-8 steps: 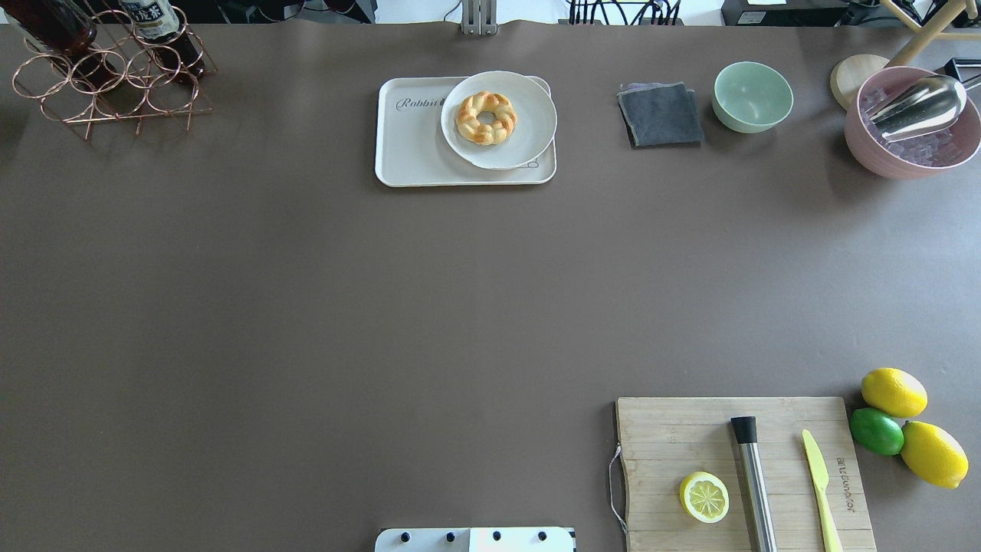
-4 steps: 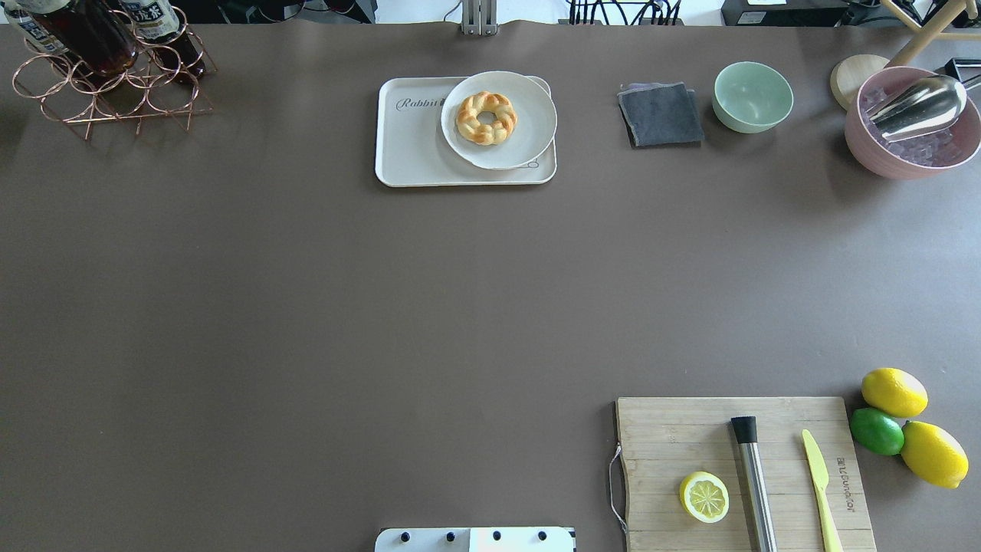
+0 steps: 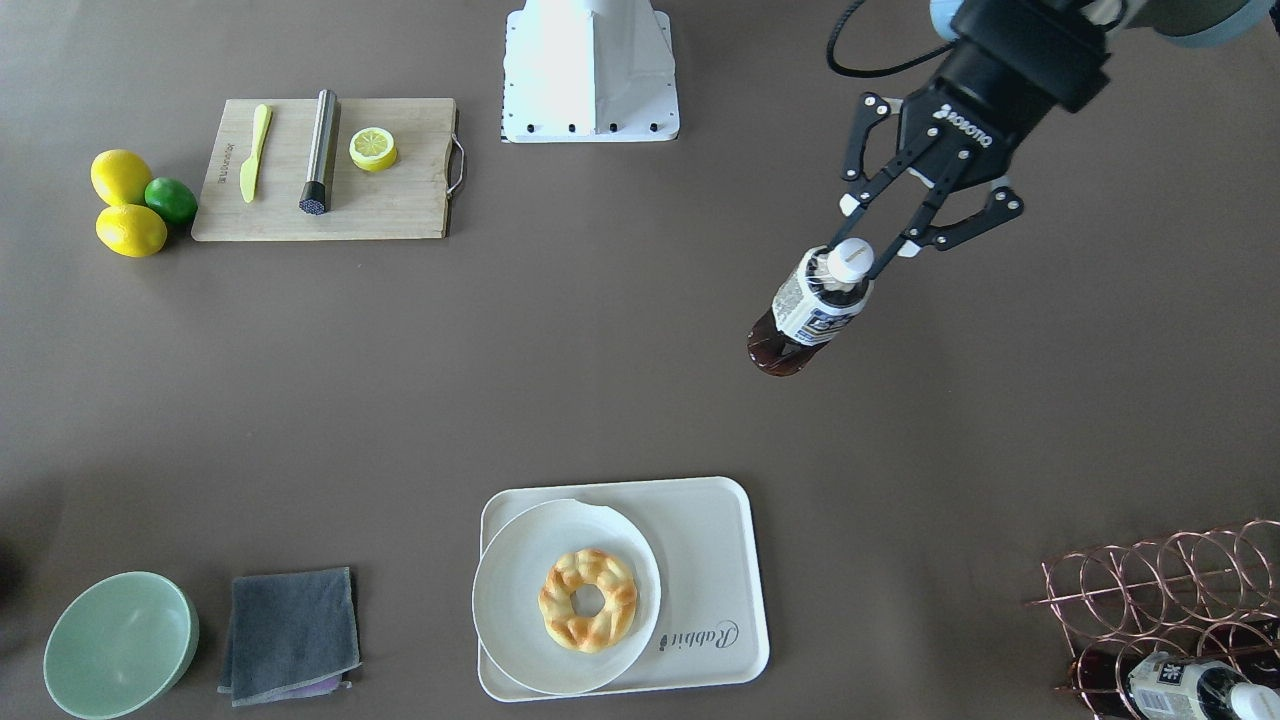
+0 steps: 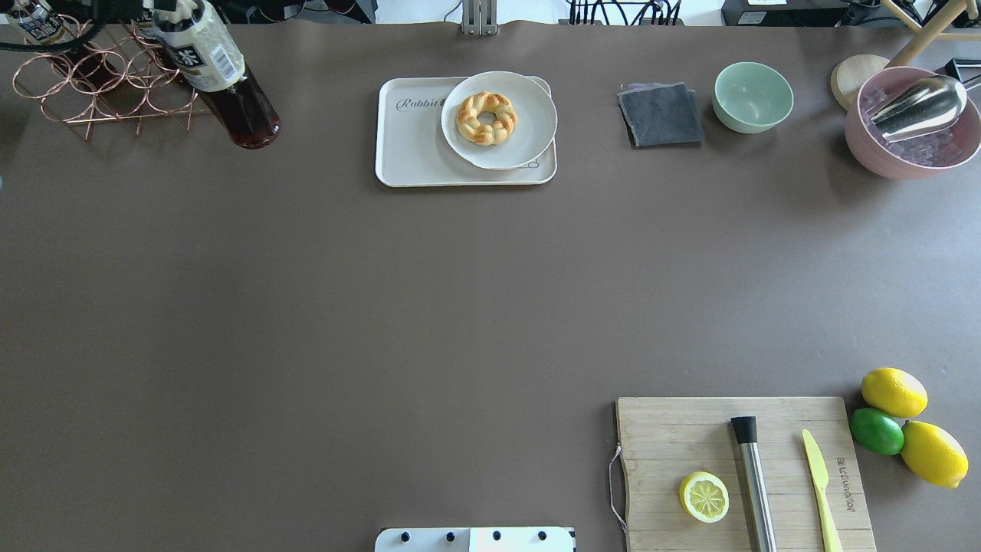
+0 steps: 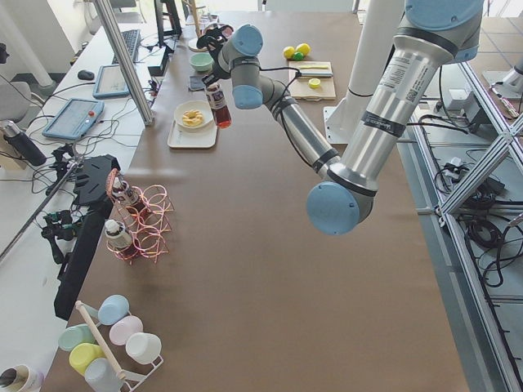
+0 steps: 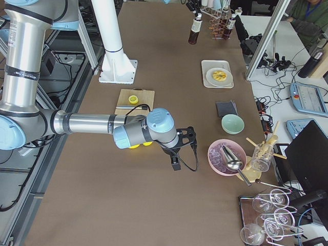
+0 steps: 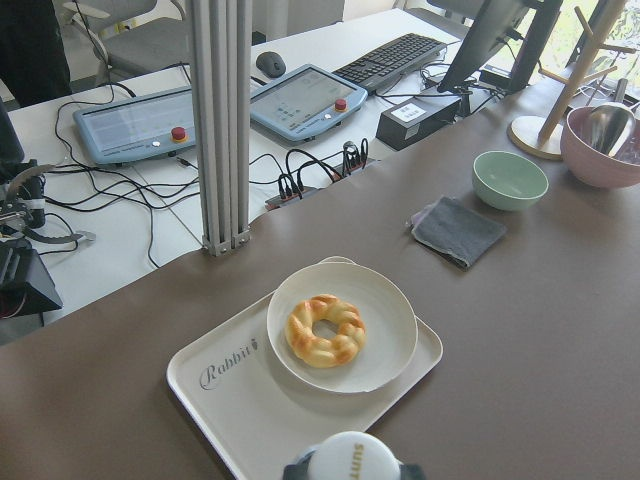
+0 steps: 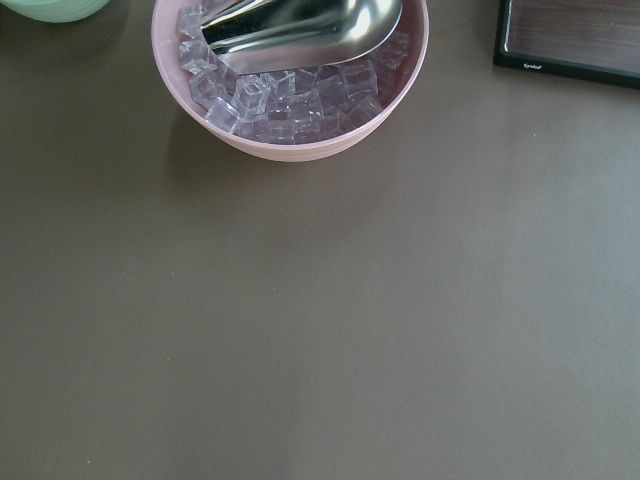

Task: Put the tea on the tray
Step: 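Carry the tea bottle with the left gripper toward the table center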

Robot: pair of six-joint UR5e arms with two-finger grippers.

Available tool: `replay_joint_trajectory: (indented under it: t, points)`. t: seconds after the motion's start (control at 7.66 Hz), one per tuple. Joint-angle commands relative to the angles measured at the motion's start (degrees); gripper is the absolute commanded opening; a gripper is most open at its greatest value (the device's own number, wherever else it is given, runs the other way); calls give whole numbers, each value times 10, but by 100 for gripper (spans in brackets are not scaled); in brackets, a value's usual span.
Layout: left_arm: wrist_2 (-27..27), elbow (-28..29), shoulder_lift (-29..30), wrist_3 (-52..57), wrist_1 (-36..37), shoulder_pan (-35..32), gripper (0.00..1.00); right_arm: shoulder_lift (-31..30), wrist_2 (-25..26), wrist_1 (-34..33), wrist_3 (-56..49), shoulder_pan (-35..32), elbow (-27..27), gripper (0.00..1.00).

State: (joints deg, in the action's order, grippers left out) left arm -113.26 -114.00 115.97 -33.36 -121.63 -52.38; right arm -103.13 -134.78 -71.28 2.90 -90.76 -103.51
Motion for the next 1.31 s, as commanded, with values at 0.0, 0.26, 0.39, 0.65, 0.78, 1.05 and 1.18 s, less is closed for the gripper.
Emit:
replay_joint_trajectory:
  t: [0.0,0.26,0.39,0.65,0.78,1.05,1.18]
  points:
    - [195,-6,21,-8,15,198,0,6,-1,0,2,-1,-2,100]
    - [303,1,31,-8,15,294,0,7,-1,0,2,-1,-2,100]
    - [310,5,30,-7,15,301,0,7,-1,0,2,0,-2,100]
    - [315,19,30,-7,14,301,0,7,-1,0,2,-1,-2,100]
    - [330,20,30,-7,13,305,0,7,-1,0,2,-1,-3,100]
    - [331,20,29,-7,12,309,0,7,-5,0,2,-1,-3,100]
    - [331,21,28,-7,12,310,0,7,-5,0,2,-1,-3,100]
